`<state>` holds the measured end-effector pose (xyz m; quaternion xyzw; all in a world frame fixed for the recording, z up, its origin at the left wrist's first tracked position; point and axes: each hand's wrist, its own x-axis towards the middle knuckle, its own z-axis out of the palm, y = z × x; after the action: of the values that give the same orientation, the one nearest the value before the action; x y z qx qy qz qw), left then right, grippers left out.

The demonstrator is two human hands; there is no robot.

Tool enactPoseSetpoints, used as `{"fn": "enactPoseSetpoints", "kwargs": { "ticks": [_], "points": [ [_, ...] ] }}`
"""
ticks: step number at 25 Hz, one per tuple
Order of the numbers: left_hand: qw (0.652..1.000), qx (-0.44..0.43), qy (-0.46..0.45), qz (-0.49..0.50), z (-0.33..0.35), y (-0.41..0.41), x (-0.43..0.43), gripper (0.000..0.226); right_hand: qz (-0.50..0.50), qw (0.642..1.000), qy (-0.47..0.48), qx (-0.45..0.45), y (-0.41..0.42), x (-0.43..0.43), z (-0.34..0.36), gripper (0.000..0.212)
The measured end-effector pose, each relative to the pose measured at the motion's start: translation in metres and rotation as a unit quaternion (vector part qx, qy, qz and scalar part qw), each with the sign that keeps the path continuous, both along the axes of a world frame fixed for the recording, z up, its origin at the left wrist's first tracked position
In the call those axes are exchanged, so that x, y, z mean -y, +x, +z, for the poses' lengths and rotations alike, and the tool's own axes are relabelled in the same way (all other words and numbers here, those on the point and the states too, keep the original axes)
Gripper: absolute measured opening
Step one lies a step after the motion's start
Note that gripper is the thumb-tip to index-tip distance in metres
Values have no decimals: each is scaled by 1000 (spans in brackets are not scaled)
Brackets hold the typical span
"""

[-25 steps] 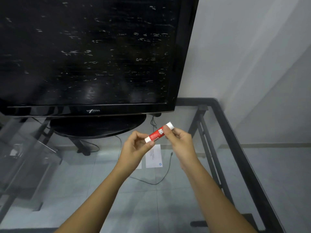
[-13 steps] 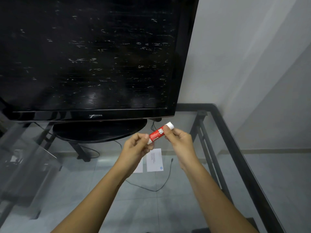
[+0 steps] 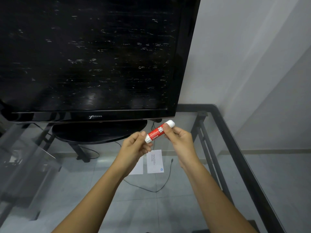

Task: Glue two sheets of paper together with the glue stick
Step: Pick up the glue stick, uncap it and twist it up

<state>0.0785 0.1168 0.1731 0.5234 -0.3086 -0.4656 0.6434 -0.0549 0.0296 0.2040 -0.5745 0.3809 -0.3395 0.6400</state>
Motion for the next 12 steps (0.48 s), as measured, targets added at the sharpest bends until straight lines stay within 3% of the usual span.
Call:
{"fn": "enactPoseSetpoints", "kwargs": {
  "ticks": [4,5,7,8,9,12],
  "points": [
    [989,118,-62,69,5,0,-3,23,1,1000,3,-11,2,2,-3,43],
    [971,205,-76,100,5,1,-3,30,4,1000,7,-10,2,2,-4,40],
    [903,399,-81,139,5,0,-2,41,5,1000,9,-15,4,1,-5,35],
    [887,432,-84,141,3,-1,-3,42,2,1000,8,-16,4,1,-6,32],
    [901,409,-74,124,2,-2,-4,41,-1,1000,7,-17,4,1,-6,31],
    [982,183,-20,36,3,-4,-3,33,-2,1000,6,-16,4,3,-7,35]
  ]
}}
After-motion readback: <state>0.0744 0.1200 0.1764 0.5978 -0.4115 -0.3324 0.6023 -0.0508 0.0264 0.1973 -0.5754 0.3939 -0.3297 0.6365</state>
